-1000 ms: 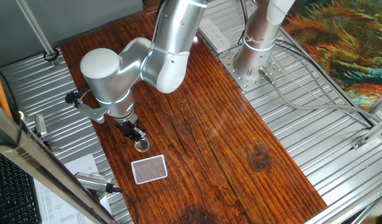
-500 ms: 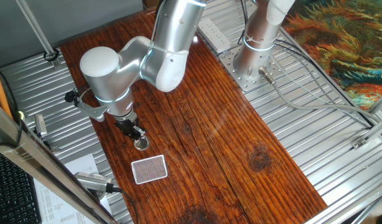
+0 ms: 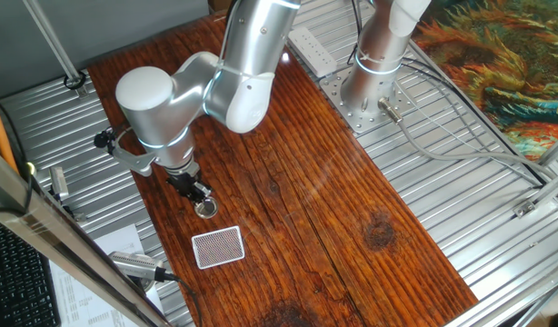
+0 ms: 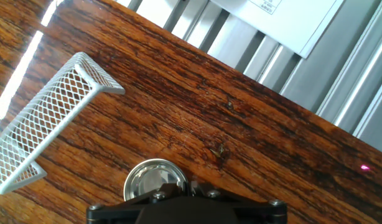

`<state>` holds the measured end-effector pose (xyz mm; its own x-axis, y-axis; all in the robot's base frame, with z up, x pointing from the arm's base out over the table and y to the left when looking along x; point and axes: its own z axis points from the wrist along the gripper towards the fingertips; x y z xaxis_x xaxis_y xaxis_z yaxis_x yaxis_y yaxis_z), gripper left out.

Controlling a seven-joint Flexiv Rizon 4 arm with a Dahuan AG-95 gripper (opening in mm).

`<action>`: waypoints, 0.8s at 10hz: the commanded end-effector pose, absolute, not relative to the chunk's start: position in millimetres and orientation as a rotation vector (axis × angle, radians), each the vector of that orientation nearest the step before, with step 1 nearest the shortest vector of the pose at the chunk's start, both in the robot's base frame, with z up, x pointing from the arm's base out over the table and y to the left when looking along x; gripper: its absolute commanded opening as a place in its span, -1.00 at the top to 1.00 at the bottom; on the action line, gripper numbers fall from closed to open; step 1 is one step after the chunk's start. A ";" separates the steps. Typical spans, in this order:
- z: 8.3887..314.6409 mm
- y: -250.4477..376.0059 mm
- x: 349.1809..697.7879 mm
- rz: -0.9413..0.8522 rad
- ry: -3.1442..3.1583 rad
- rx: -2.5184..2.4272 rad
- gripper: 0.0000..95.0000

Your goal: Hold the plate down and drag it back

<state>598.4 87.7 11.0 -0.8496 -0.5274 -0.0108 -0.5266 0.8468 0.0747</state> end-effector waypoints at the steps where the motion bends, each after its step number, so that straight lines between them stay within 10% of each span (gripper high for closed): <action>1: 8.9 82.8 597.7 -0.112 -3.006 0.872 1.00; 8: 10.3 74.2 598.0 -0.124 -2.993 0.881 1.00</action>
<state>597.6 73.1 11.0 -0.8403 -0.5421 -0.0043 -0.5405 0.8372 0.0834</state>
